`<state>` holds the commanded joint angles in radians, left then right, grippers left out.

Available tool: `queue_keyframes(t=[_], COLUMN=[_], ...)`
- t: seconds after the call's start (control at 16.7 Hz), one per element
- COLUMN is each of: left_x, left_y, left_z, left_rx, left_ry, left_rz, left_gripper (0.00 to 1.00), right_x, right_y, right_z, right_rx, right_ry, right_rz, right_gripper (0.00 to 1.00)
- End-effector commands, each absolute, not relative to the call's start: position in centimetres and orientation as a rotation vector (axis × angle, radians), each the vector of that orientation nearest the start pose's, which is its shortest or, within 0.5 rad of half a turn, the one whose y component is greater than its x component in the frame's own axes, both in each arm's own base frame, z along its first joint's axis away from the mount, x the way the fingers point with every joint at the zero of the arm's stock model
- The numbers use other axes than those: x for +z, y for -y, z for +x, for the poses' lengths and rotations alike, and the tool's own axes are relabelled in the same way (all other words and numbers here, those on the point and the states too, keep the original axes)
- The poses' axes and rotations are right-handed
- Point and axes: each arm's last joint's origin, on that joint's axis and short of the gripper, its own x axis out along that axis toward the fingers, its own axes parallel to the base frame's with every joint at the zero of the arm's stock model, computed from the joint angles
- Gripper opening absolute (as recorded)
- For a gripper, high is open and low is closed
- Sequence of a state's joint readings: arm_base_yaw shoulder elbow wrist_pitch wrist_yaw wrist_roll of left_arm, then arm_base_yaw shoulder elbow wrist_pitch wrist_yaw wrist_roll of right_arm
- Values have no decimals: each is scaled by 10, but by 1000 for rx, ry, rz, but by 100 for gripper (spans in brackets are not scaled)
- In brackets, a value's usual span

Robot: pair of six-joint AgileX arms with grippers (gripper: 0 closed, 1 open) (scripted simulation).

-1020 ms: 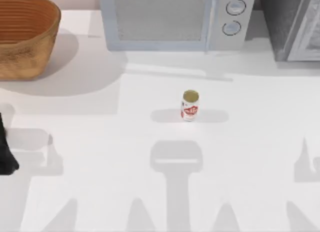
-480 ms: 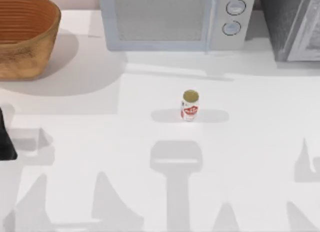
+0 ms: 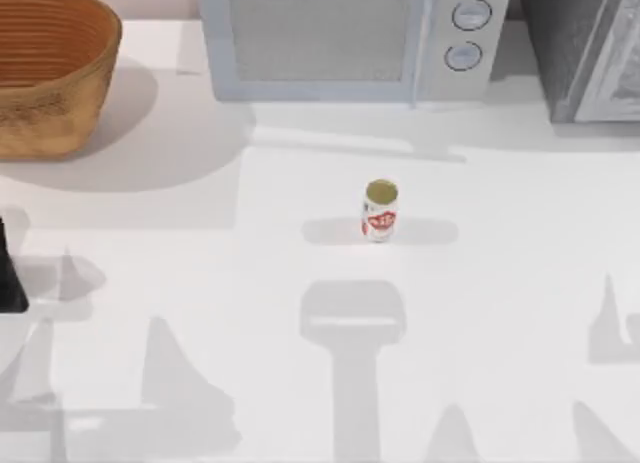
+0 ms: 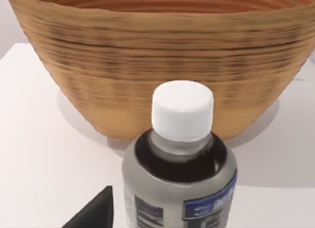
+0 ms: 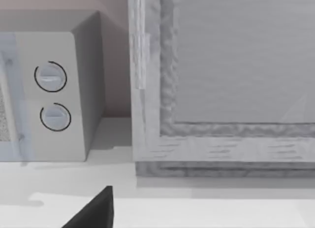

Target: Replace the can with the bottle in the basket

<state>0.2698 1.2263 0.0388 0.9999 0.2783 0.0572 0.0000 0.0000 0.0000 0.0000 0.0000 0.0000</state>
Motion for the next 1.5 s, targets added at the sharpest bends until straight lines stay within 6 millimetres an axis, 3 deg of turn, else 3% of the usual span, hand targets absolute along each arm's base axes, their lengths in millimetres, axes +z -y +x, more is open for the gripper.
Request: queue_keyframes(t=[0.42,1.02,1.5], left_x=[90,86,77], left_y=[-57,-62,-64], left_z=[185,189,241], left_rx=[-15,-22,-20], left_ry=[-230,-205,-198], left_rz=[-10,0,1], left_gripper=[100,100,100], right_x=[160,160,160], right_y=[1,1,1], right_z=[106,106,106], right_rx=[0,0,0], right_ry=[0,0,0], right_rz=[0,0,0], right_gripper=[100,100,100])
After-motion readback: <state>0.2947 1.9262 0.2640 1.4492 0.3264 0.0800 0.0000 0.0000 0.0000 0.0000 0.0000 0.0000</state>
